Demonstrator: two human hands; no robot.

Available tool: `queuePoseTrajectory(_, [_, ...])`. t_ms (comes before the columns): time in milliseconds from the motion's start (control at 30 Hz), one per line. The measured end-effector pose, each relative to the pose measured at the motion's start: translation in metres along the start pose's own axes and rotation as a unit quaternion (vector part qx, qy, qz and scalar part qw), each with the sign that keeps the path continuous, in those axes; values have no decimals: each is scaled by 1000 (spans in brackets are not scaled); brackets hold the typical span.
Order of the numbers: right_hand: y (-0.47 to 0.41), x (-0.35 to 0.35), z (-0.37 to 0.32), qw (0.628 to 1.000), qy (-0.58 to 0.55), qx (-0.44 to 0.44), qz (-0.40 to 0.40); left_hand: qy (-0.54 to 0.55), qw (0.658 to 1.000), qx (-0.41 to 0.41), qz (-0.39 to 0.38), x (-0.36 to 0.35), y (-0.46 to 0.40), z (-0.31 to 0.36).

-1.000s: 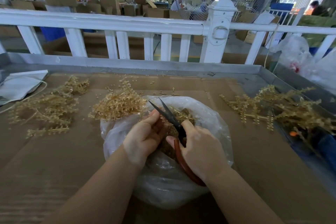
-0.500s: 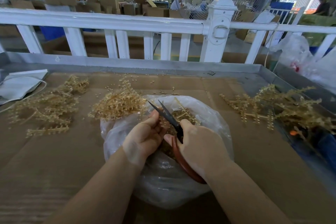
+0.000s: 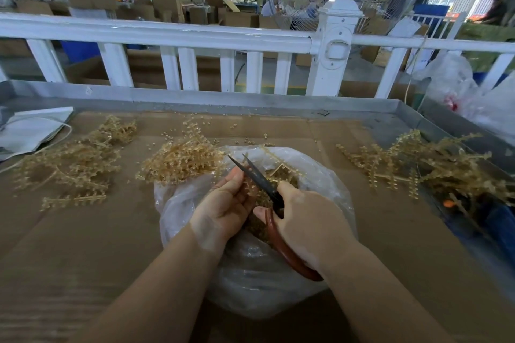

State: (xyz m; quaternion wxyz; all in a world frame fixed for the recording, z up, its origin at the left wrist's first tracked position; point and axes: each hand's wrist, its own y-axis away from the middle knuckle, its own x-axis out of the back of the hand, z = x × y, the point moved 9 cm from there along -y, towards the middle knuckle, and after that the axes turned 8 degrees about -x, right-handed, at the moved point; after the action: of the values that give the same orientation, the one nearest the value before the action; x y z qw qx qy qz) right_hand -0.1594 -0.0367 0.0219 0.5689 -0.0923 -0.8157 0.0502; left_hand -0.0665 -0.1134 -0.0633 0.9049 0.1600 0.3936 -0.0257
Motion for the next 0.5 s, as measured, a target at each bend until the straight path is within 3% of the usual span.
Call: queuePoseTrajectory(500, [3, 0, 4, 999, 17, 6, 39, 0, 999, -33, 2, -1, 4, 5])
